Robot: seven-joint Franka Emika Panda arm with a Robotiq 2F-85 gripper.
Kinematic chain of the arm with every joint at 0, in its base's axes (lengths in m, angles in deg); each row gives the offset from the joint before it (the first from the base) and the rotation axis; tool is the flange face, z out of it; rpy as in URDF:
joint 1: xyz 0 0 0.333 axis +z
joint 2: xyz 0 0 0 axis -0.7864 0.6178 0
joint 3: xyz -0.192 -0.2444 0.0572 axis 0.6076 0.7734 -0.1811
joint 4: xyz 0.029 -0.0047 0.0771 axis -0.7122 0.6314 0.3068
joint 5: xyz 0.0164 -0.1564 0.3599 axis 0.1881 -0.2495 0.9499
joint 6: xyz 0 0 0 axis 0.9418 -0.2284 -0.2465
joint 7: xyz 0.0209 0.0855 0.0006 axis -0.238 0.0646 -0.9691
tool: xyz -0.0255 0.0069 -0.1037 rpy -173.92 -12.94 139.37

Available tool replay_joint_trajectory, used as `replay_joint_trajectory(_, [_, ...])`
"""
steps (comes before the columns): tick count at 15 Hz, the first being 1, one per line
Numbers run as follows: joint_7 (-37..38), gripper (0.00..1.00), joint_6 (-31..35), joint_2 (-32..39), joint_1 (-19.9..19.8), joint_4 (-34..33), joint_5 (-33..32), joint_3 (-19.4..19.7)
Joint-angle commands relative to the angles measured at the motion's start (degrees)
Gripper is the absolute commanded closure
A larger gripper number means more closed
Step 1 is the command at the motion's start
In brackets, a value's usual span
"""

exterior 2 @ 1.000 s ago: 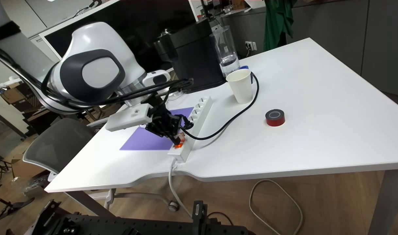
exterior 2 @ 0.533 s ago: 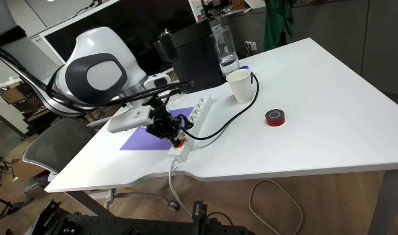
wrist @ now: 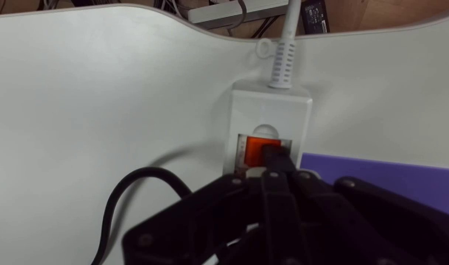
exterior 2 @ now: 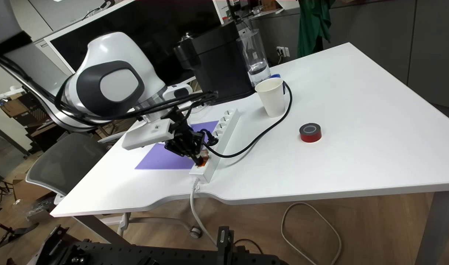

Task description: Turn off the extension cord

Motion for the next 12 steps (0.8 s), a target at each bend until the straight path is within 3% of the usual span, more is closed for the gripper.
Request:
replay_joint_trajectory(1, [2.98, 1.00, -1.53, -1.98, 2.82, 0.01, -1.20, 2.88])
replay_joint_trajectory(5, [6.69, 1.00, -2.98, -8.76, 8.01, 2.76, -4.74, 9.70])
replay_joint_trajectory(7, [9.43, 1.00, -6.08, -13.02, 8.69, 3.76, -7.78, 11.35])
replay_joint_trajectory(8, [10.83, 0.74, -8.78, -15.52, 8.00, 4.09, -9.24, 10.99])
replay_joint_trajectory(9, [12.18, 0.73, -11.23, -17.70, 6.67, 4.25, -10.48, 9.83])
replay_joint_trajectory(12, [10.27, 0.54, -18.23, -24.06, 2.75, 5.22, -7.04, 4.66])
